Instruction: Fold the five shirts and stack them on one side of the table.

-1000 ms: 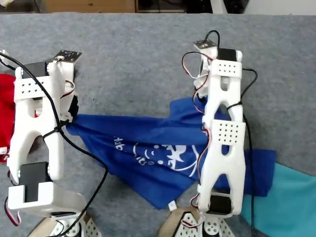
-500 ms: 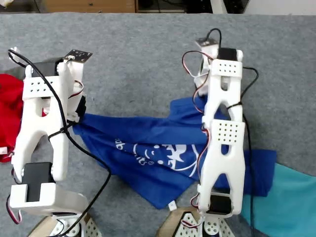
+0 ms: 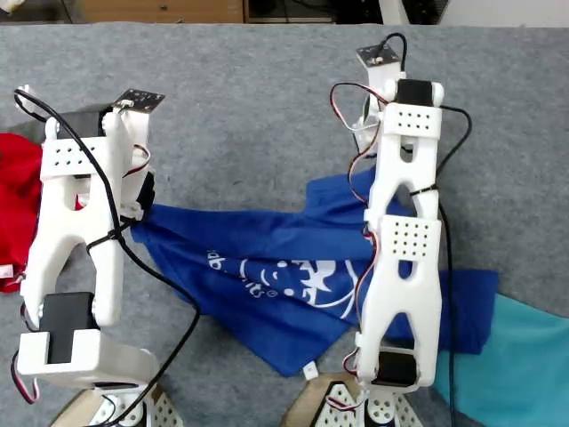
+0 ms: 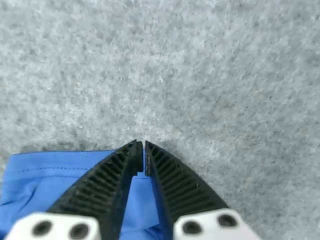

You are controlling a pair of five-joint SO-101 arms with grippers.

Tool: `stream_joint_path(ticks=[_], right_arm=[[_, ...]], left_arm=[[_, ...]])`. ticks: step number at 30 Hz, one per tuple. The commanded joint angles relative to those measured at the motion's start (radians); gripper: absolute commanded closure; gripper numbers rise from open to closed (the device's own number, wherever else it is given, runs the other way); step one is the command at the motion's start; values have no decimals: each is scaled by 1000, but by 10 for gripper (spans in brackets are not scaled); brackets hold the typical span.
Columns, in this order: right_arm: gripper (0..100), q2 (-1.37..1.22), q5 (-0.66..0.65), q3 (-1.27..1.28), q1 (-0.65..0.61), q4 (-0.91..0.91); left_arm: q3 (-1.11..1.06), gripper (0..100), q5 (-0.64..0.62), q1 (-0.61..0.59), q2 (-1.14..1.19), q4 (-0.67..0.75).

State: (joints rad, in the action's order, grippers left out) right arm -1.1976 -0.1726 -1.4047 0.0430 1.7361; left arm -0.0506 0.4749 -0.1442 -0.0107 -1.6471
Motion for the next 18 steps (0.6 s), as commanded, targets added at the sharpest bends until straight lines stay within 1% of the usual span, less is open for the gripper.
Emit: stream_joint_path(ticks=[1, 3, 4, 5, 7, 11, 18], right_arm=[[920, 8, 64, -50, 38, 9], [832, 7, 98, -48, 61, 21], [802, 5, 98, -47, 67, 35], [797, 2, 101, -42, 68, 43], [825, -10, 106, -19, 64, 44], [915, -30, 107, -12, 30, 44], [916, -33, 121, -4, 4, 46]], left_arm=[[6, 982, -18, -2, -41, -11], [6, 982, -18, -2, -41, -11], [6, 982, -18, -2, -41, -12], [5, 982, -18, -2, -41, -12], [5, 982, -18, -2, -41, -12], [5, 982, -18, 3, -41, -12], [5, 982, -20, 3, -41, -12]])
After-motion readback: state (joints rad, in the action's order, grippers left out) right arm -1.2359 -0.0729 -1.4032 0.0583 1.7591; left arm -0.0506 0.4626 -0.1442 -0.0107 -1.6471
